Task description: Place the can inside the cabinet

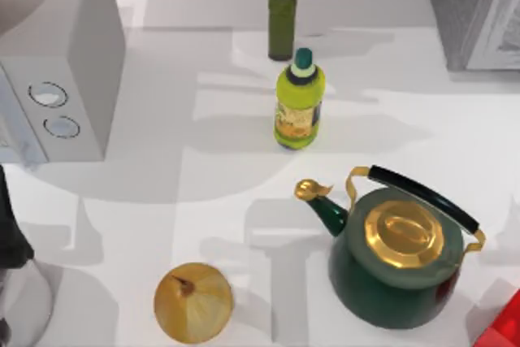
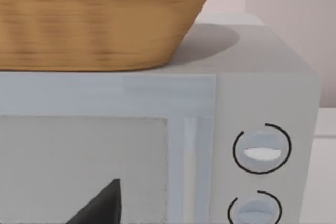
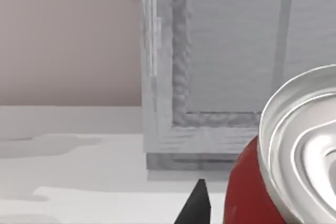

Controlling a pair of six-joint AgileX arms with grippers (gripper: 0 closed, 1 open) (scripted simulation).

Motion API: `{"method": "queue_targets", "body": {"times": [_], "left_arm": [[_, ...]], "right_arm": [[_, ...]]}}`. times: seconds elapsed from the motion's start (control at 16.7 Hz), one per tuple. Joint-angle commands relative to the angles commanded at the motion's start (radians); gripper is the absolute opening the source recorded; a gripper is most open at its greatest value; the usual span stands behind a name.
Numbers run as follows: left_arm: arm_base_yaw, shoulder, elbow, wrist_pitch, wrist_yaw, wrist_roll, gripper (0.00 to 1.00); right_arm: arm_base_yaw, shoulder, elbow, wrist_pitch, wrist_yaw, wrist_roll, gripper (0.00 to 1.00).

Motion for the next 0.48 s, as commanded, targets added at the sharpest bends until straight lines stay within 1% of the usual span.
{"method": "queue_targets", "body": {"times": [0.12, 0.24, 0.48], "left_arm": [[0.000, 0.000, 0.000, 0.000, 0.000, 0.000, 1.00], [0.000, 0.000, 0.000, 0.000, 0.000, 0.000, 1.00], [0.000, 0.000, 0.000, 0.000, 0.000, 0.000, 1.00]], "right_arm": [[0.005, 0.031, 0.032, -0.011, 0.004, 0.002, 0.00], [0.014, 0.101, 0.106, -0.035, 0.014, 0.005, 0.00], [0.044, 0.323, 0.374, -0.110, 0.047, 0.012, 0.00]]}}
